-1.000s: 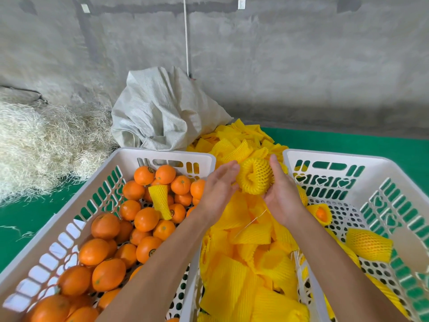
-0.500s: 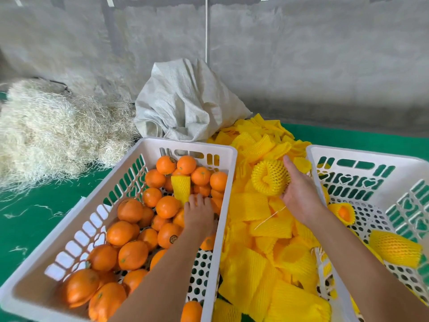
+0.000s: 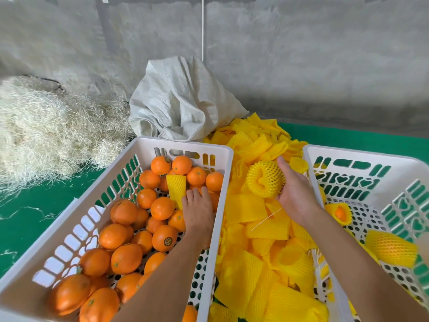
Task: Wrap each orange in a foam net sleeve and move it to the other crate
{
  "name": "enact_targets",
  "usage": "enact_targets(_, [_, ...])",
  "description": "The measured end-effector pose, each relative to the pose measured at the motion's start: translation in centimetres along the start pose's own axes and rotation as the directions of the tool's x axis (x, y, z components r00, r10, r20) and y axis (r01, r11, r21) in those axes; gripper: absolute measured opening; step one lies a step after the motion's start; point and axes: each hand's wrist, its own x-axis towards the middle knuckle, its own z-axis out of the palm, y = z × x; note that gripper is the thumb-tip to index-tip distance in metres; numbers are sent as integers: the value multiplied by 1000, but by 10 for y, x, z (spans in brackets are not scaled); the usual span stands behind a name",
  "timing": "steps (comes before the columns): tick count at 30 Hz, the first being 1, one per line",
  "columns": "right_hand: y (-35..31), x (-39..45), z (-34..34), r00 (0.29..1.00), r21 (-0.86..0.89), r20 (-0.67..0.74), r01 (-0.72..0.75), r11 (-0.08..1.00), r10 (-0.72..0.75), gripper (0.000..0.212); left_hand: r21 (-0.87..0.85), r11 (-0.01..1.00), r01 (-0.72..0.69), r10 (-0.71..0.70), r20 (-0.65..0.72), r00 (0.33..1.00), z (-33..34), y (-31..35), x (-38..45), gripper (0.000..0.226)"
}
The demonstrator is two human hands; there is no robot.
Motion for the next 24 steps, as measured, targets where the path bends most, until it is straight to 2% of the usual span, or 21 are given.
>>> enact_targets(4, [0, 2, -1, 1000, -2, -5, 7, 1000, -7, 46, -39, 996, 78, -79, -41, 996, -26, 5, 12, 49])
enact_targets(7, [2, 1, 0, 1000, 2, -5, 12, 1000, -12, 57, -91, 991, 98, -104, -70, 992, -50, 8, 14, 51])
enact_targets(10, [2, 1, 0, 1000, -2, 4, 15, 1000, -15, 61, -200, 972, 125, -164, -194, 967, -81, 12, 18, 62])
enact_targets(12, [3, 1, 0, 1000, -8, 7, 9, 1000, -9, 62, -299, 952, 62, -164, -330, 930, -97, 16, 19, 64])
enact_targets(15, [5, 2, -1, 999, -39, -29, 16, 999, -17, 53, -418, 897, -144, -99, -507, 856, -109, 23, 16, 68])
enact_targets(16, [5, 3, -1, 999, -48, -47, 24, 999, -26, 48, -508, 832, -222, -82, -509, 857, -111, 30, 13, 68])
enact_targets(18, [6, 2, 0, 996, -51, -81, 44, 998, -48, 41, -748, 604, -274, -66, -389, 919, -113, 50, 3, 67])
enact_targets(20, [5, 1, 1, 991, -48, -122, 57, 997, -62, 44, -900, 390, -197, -22, -223, 975, -113, 68, -6, 63])
enact_targets(21, [4, 0, 1, 988, -48, -138, 64, 997, -70, 47, -936, 316, -155, 26, -155, 988, -112, 74, -8, 60])
enact_targets(24, [4, 1, 1, 988, -37, -135, 69, 997, -74, 50, -995, 90, -35, 143, -22, 989, -116, 75, -8, 58])
